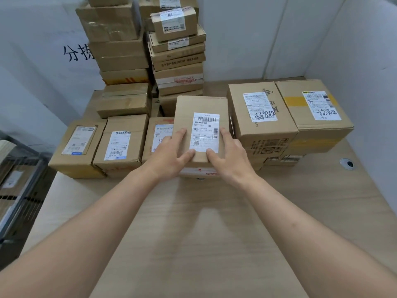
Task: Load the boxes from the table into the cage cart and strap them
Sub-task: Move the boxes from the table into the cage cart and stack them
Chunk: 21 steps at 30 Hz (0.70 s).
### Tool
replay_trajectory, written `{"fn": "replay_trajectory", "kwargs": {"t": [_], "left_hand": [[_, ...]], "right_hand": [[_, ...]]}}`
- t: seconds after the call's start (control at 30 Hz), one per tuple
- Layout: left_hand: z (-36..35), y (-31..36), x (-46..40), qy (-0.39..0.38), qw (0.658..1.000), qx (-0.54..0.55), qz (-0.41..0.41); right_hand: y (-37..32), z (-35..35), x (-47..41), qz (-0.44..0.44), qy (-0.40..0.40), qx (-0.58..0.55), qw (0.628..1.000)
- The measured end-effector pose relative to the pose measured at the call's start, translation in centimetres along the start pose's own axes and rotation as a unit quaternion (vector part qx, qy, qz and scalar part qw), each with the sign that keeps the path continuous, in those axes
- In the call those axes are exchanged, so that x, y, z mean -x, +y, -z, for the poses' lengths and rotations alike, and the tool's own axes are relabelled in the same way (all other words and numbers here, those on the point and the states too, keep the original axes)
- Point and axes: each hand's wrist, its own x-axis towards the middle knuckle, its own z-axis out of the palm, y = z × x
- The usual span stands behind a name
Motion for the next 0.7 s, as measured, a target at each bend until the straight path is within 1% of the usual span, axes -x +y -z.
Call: {"fn": "replay_trajectory", "kwargs": {"t": [0.3, 0.43, 0.7], "left_hand": [[3.6, 0.8, 7.2, 0.008, 0.999, -0.017, -0.044], [5.9, 0.9, 11.8, 0.012, 0.997, -0.041, -0.058], [11.1, -0.7, 22.3, 0.019, 0.995, -0.042, -0.094]], "right_hand": [[-3.3, 0.9, 7.1, 0.036, 0.038, 0.037, 0.998], [-5.9, 0.6, 11.8, 0.055, 0.059, 0.049, 0.996], [-12.3, -2.0, 22.2, 0.079, 0.088, 0.073, 0.99]]}}
